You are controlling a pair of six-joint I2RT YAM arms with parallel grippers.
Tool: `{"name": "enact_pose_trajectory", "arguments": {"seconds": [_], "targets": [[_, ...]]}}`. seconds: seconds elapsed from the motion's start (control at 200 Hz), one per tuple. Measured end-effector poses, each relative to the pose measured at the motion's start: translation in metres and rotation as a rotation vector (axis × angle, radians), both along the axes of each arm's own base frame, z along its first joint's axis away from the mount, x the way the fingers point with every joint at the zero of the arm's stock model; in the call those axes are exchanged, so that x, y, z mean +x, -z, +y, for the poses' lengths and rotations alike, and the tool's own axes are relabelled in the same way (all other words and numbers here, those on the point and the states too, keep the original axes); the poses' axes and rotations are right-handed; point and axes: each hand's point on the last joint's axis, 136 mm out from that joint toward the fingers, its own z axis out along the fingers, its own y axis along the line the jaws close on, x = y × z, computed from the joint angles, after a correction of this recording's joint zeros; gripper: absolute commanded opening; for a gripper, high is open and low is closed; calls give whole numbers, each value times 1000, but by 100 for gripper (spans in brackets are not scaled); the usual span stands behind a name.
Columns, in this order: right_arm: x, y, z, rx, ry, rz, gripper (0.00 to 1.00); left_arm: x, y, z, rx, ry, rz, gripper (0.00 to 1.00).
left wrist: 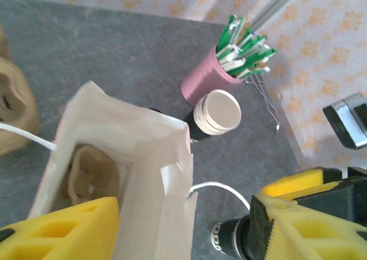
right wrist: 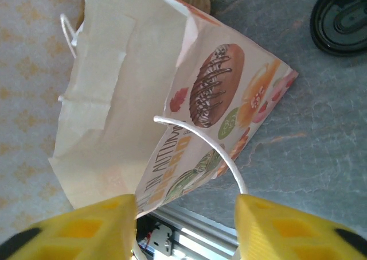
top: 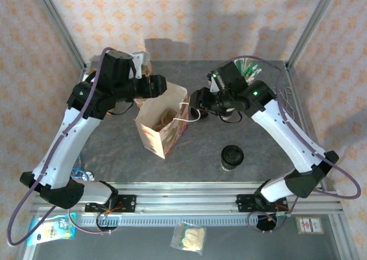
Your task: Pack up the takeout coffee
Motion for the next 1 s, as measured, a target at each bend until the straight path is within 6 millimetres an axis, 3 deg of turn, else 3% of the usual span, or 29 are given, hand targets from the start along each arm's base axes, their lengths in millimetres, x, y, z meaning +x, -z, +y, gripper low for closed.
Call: {"name": "enact_pose_trajectory", "arguments": {"seconds": [0.11,0.2,0.27,0.345,0.44,0.51,0.606,0.721,0.806,0.916,0.996], "targets": [[-6,7,-6,-2,13,9,67,-8,37,-8,9,15,97,59],[-17,20,-11,18,22,37,67,-12,70,-13,21,12,181,60],[-26,35,-12,42,26,77,64,-13,83,-13,18,-6,217,61],[-28,46,-7,73,29,114,53,-10,80,-14,0,-20,212,62],[-26,53,3,115,28,142,26,-7,63,-14,-24,-33,174,63],[-23,49,9,146,25,138,12,-4,44,-12,-37,-41,129,64],[-18,32,14,175,22,116,0,0,18,-8,-37,-55,62,64],[-12,-5,16,225,16,51,0,4,-4,4,17,-92,7,64],[-10,-23,14,251,13,19,0,5,-2,14,83,-119,6,64],[-7,-14,5,238,37,43,0,3,22,26,183,-143,62,66],[-4,4,-5,225,66,83,17,1,44,31,239,-142,109,72]]}}
